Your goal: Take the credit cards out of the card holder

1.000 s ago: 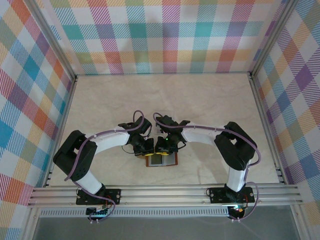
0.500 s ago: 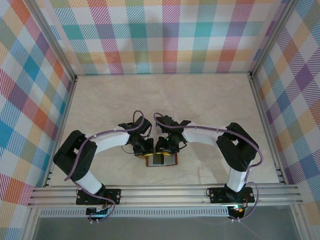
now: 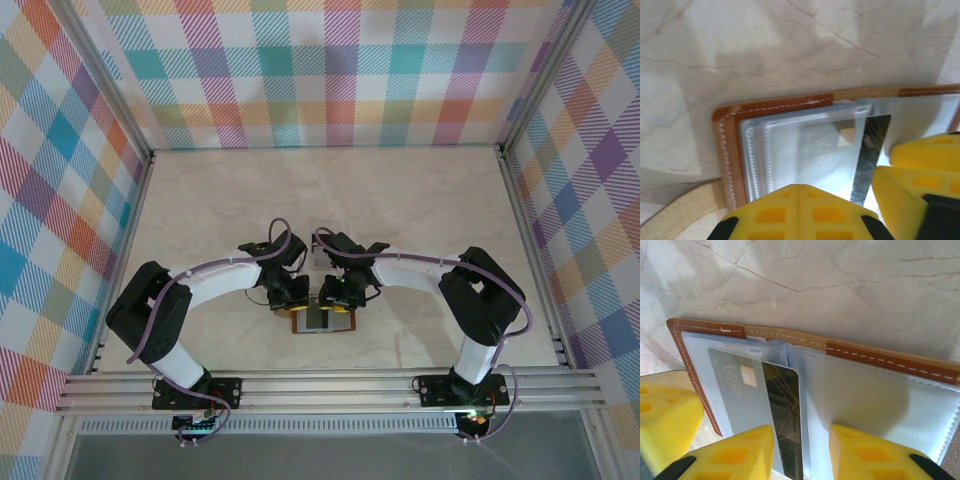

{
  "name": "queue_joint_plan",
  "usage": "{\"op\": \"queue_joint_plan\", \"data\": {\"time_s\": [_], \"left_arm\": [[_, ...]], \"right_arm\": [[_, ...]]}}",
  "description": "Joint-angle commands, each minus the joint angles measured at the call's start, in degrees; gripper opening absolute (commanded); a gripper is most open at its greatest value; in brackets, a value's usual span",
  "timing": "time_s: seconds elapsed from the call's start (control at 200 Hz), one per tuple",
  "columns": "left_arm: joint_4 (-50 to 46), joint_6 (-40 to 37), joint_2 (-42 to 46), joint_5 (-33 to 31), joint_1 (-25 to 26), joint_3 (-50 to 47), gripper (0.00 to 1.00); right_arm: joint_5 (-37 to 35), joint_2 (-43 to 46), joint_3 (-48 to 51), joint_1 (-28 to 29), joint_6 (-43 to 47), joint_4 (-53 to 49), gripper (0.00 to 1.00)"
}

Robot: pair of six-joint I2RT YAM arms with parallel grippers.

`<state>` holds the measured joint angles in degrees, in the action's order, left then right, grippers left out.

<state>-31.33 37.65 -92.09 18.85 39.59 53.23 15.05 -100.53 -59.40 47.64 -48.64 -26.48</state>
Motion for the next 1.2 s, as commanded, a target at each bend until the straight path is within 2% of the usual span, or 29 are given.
{"op": "queue_joint_plan", "data": {"time_s": [0.0, 0.515, 1.195], "left_arm": [[-1.9, -1.2, 0.0, 0.0, 1.8, 2.0, 0.04], [-2.9, -2.5, -6.1, -3.2, 2.1, 1.1, 0.04], [-2.9, -2.5, -6.3, -3.5, 2.2, 0.8, 0.04]], "right_arm": [[2.0, 0.5, 1.2, -0.4, 1.1, 1.7, 0.35], [4.6, 0.2, 2.2, -0.7, 1.4, 5.3, 0.31], [3.4, -2.1, 2.4, -0.9, 2.0, 4.4, 0.31]]}}
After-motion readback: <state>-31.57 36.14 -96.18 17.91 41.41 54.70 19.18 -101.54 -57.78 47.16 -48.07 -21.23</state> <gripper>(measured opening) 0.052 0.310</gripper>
